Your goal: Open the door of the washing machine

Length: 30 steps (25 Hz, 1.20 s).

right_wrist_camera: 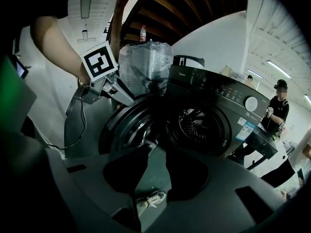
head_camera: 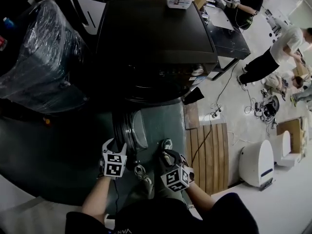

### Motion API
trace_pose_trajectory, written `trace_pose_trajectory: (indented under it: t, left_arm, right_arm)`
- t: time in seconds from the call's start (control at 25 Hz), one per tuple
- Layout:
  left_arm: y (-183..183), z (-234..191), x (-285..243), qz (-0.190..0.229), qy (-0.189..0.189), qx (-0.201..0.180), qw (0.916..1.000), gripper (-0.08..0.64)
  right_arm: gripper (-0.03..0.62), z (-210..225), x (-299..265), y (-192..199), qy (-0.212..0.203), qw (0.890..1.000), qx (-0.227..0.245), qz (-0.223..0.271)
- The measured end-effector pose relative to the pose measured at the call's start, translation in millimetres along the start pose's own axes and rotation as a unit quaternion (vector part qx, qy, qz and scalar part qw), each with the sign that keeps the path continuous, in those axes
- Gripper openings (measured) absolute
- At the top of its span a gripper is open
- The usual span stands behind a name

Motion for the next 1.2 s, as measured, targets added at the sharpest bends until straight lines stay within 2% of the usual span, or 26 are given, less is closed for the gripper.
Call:
trace_pose_trajectory:
  t: [0.12,0.32,0.6,0.8,1.2]
  left_arm:
    - [16.2,-25.8,4.3,0.0,-0.024,0.022,0.9995,0.201]
    - [23.0,-76.3,13.3,0.015,-0.072,0.035,0.9967,0.201]
    - [29.5,-144.0,18.9,-0.006,-0.113,0.016,0.9934,0.199]
    - [28.9,-181.1,15.4,-0.017,-0.129,0.021,0.9913,0.199]
    - [16.7,-233.2,10.1,-0.037,-0.157,-0.008,0.987,0.215]
  right_arm:
    - [0.12,-13.5,4.2,-5.7,-0.002,1.0,0.007,0.0]
    - [0.118,-33.1,3.1,-17.2,-0.006,1.0,0.012,-0.001]
    - [0.115,-54.7,-3.1,-44.1,-0.014,1.0,0.015,0.014]
    - [0.115,-59.0,-13.2,-62.7,-0.025,0.999,0.021,0.023]
    - [0.115,-51.5,-44.7,-100.5,-0.066,0.996,0.063,0.02]
Point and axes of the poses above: the fingertips, and each gripper's own axes: x backward along the fingers, z to its right, y out of its underside, the point moved 3 cm from there along x, backward along the fingers, and after that the axes turned 6 degrees about -z, right-handed, at the moved point
